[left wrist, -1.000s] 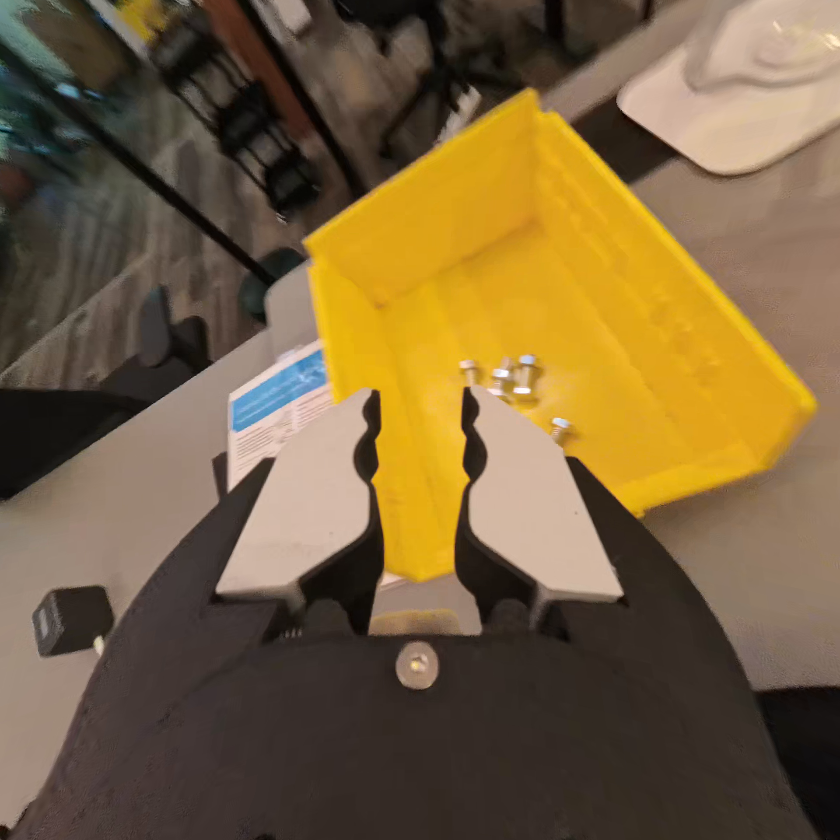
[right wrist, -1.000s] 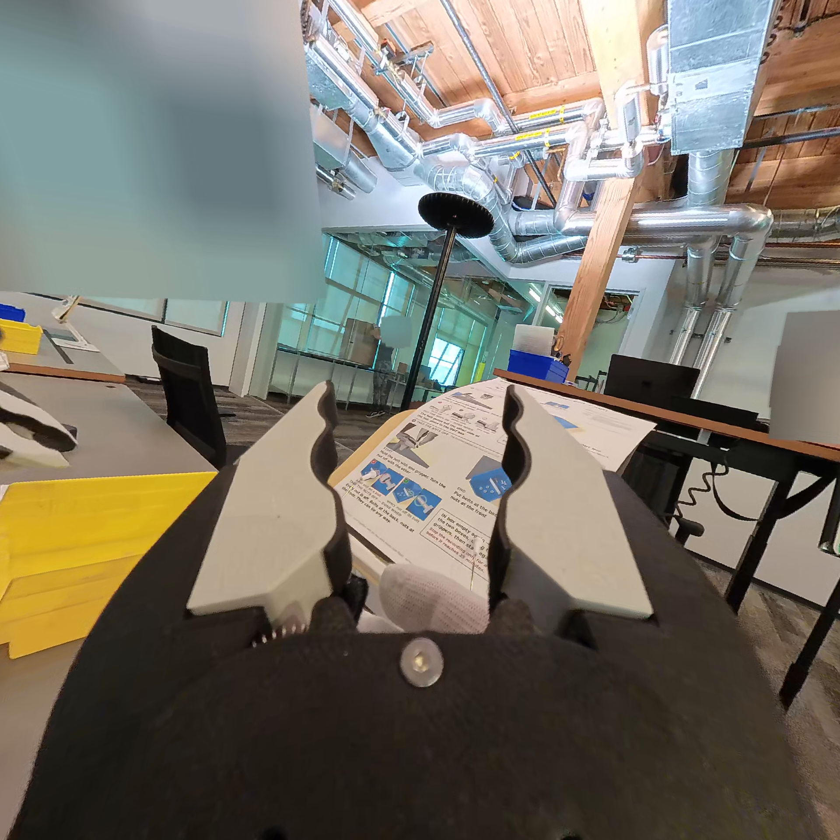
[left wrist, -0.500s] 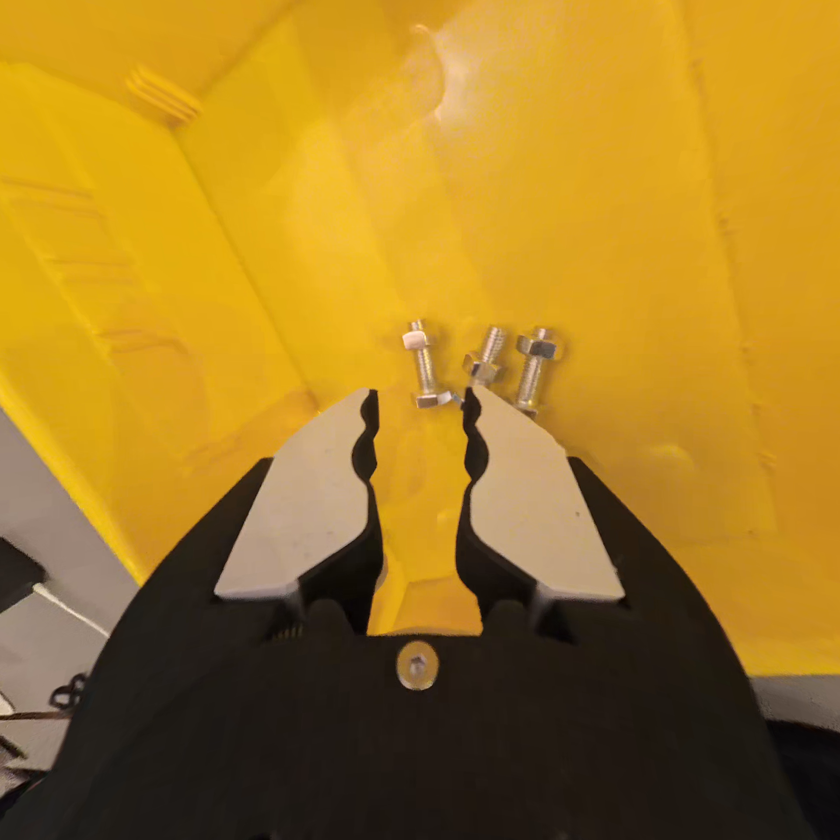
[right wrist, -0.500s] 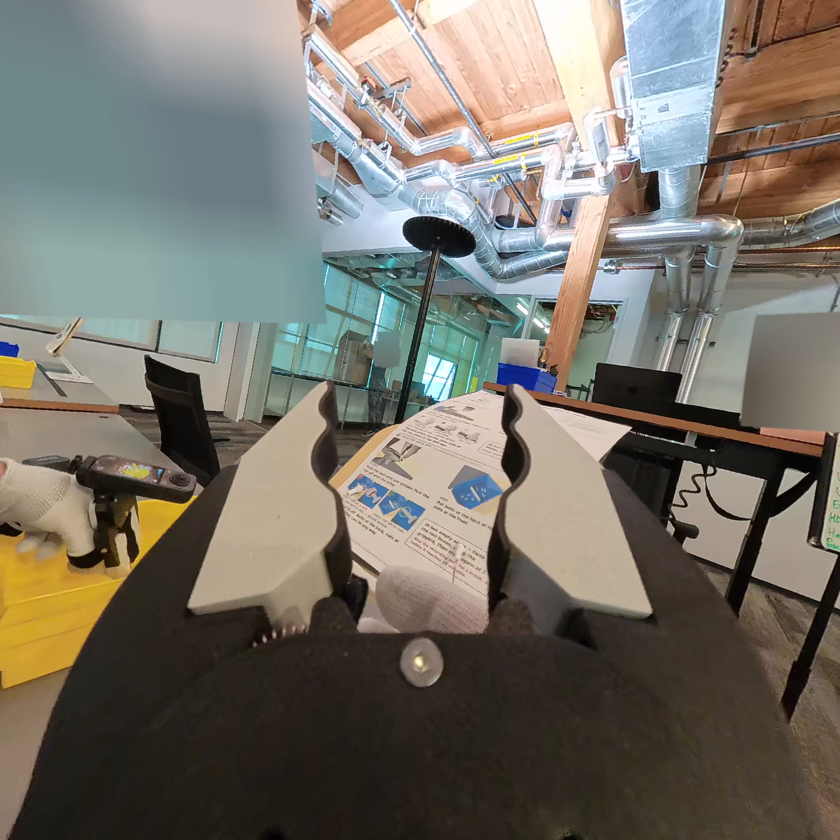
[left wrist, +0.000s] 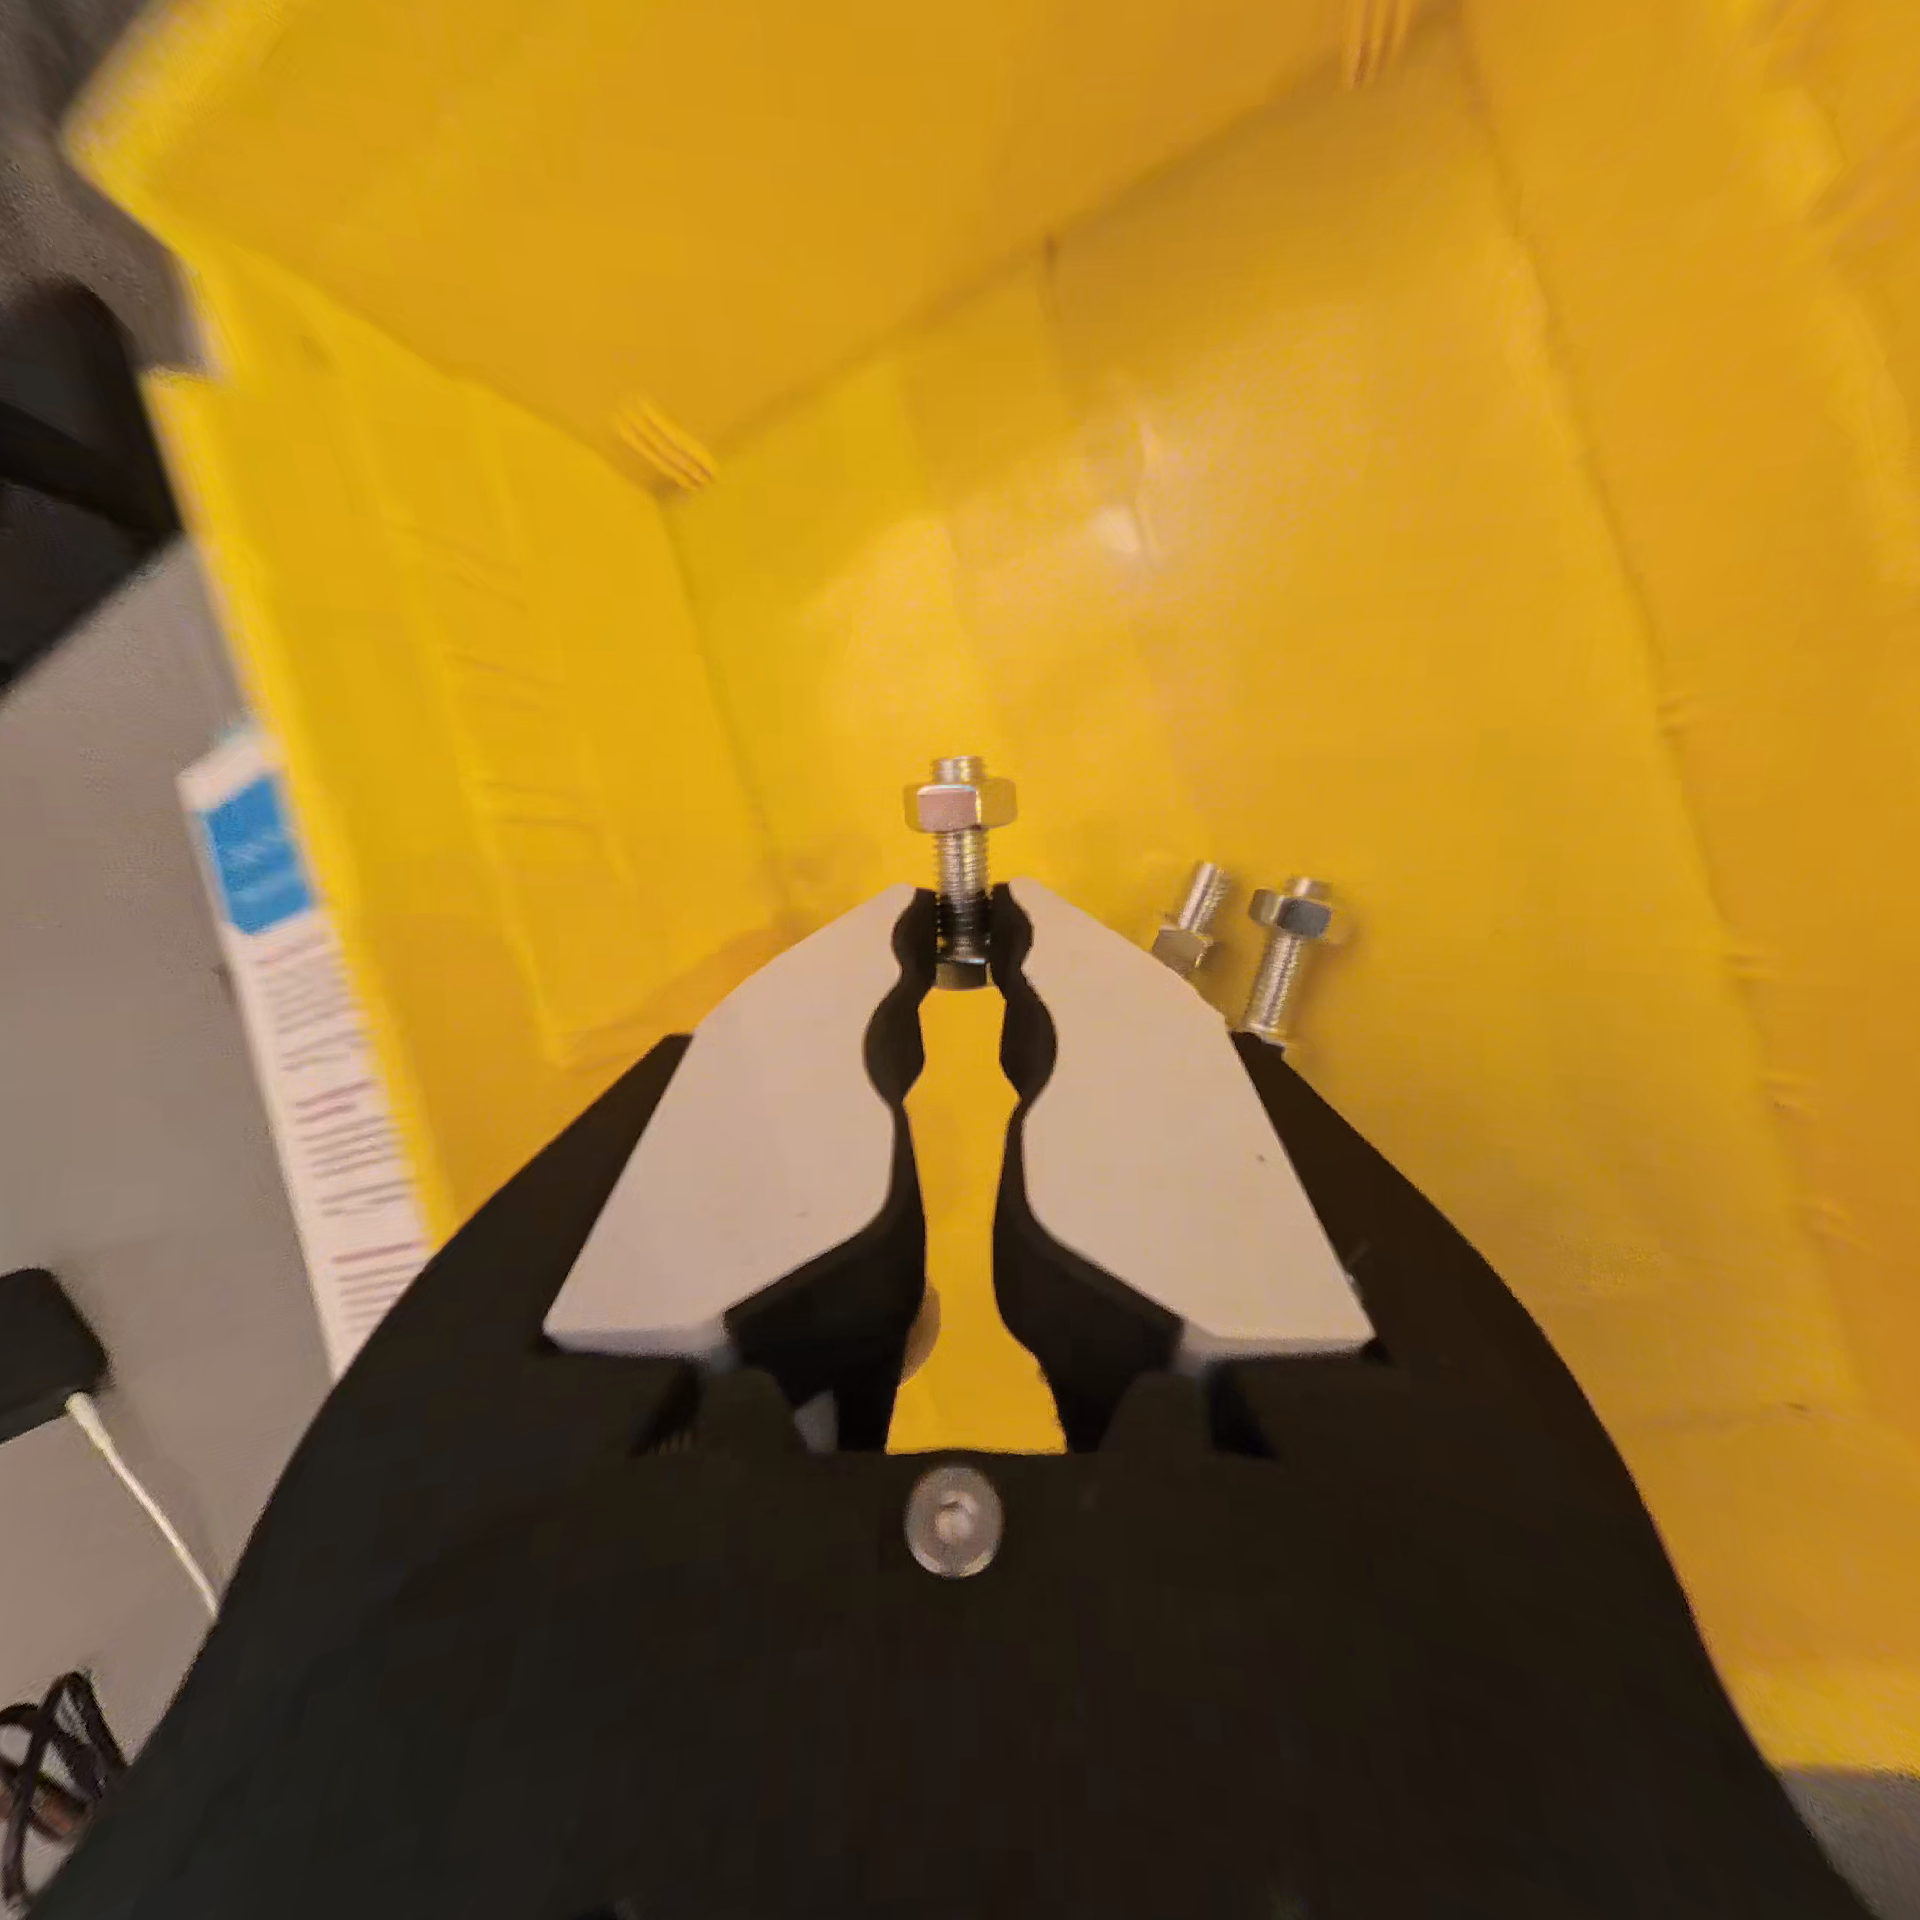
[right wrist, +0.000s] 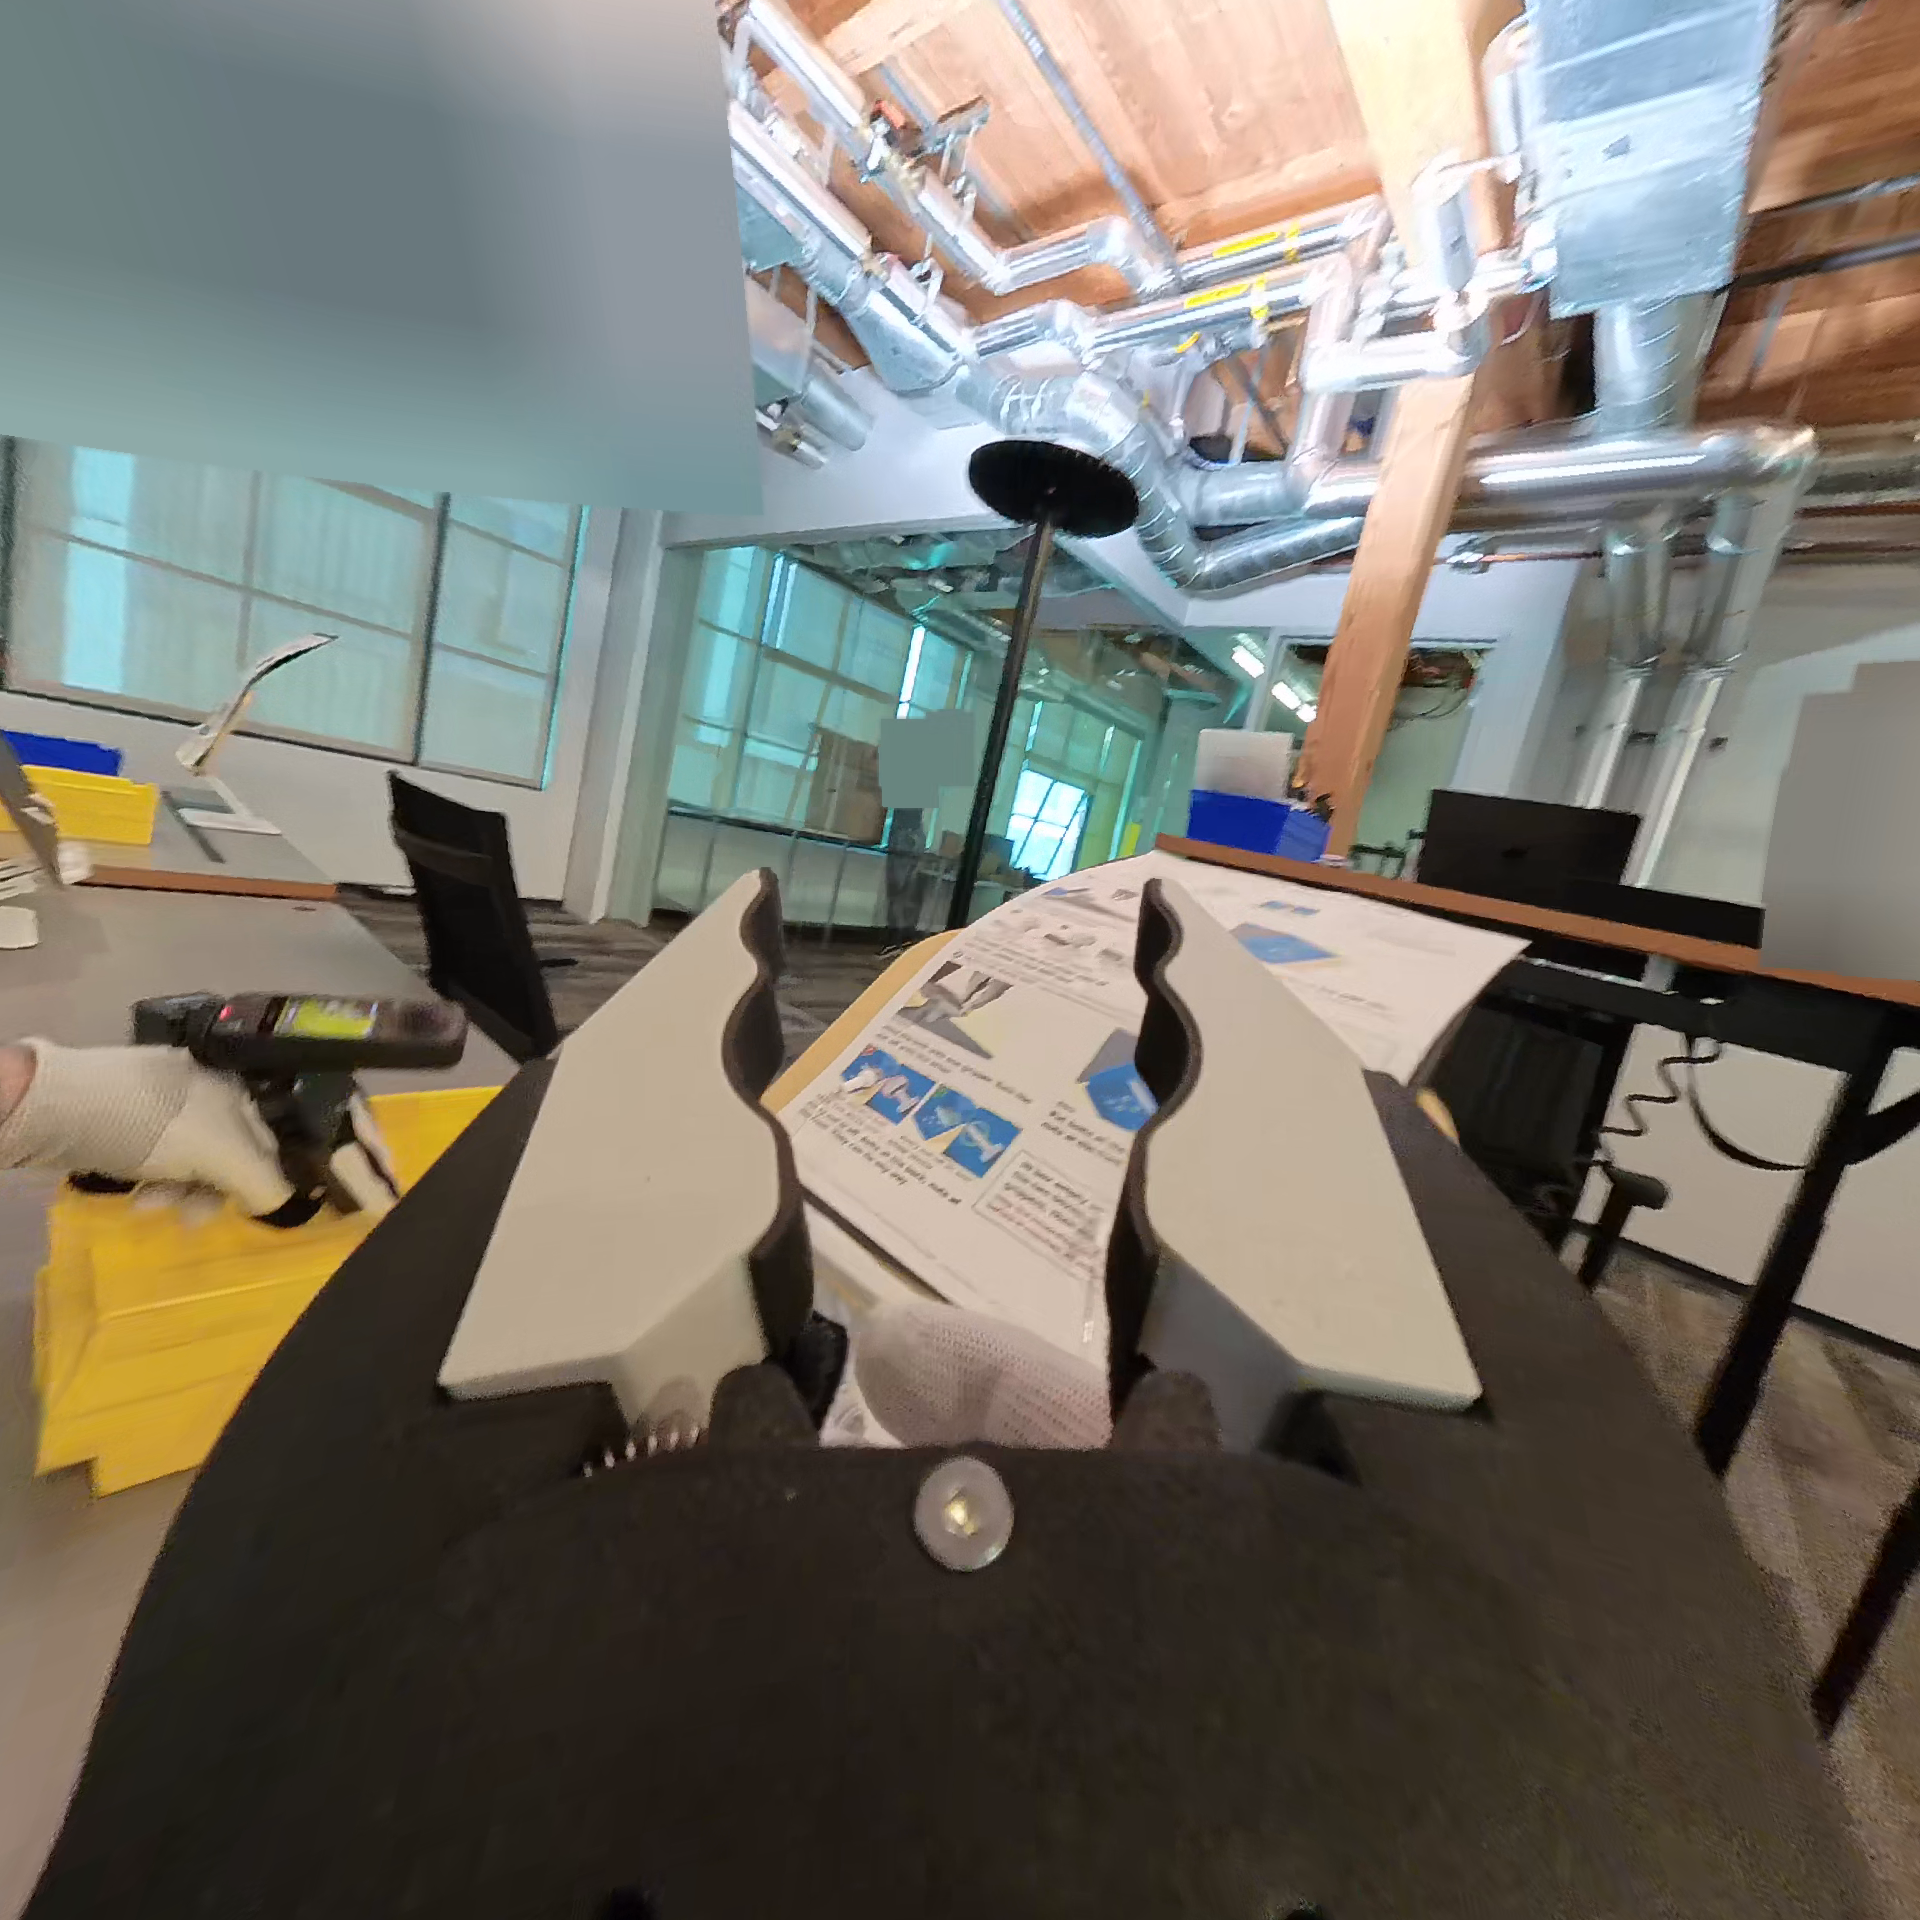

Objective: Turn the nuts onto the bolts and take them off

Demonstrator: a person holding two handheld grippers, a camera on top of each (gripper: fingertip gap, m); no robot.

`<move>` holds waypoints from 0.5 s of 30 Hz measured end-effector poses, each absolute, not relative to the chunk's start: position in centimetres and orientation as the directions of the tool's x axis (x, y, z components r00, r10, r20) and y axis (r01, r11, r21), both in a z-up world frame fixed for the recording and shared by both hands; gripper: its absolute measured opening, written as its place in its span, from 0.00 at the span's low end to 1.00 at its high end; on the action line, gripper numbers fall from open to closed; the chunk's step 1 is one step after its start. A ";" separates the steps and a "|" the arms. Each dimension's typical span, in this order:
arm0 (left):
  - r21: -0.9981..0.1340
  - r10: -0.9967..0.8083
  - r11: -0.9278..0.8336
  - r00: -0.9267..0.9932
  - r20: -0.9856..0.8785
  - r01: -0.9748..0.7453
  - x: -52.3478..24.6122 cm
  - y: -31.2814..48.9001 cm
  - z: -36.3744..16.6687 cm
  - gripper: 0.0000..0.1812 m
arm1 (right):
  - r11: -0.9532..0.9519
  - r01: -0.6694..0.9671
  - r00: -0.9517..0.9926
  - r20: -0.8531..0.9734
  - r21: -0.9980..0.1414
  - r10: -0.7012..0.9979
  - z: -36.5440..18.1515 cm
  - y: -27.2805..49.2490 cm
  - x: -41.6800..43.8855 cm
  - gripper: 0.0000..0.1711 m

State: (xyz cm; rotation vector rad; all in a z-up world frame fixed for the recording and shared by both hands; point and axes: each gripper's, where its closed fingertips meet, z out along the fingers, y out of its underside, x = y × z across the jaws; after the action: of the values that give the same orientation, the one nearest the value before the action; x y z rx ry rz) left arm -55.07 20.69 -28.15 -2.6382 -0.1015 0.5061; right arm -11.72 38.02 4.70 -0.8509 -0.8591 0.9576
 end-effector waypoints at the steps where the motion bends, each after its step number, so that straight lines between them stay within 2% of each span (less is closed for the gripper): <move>1: -0.502 0.159 -0.864 0.920 -0.358 -0.046 -54.7 21.0 -26.5 0.05 | 0.312 -0.315 0.296 0.219 -0.896 0.930 4.3 37.7 -12.5 0.39; 5: -0.734 0.138 -0.633 0.896 -0.421 -0.247 -49.4 23.3 -18.4 0.05 | 0.183 -0.272 0.100 0.161 -0.945 0.982 1.7 35.0 -16.4 0.35; 7: -0.799 0.151 -0.500 0.875 -0.459 -0.333 -45.9 24.1 -14.5 0.05 | 0.114 -0.236 0.009 0.116 -0.965 0.993 0.1 33.5 -18.6 0.34; 10: -0.806 0.181 -0.312 0.802 -0.570 -0.503 -40.2 24.9 -9.5 0.05 | 0.047 -0.203 -0.093 0.067 -0.978 0.993 -2.0 31.1 -21.5 0.30; 15: -0.656 0.184 -0.206 0.629 -0.755 -0.726 -32.4 25.9 -6.8 0.05 | -0.050 -0.170 -0.192 -0.017 -0.984 0.981 -4.4 28.2 -24.5 0.31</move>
State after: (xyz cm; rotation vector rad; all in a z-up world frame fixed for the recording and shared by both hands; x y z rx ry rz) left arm -32.35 25.93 -6.77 -1.5706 0.4644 0.8845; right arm -24.46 28.17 -4.42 -1.0060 -1.1961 1.4508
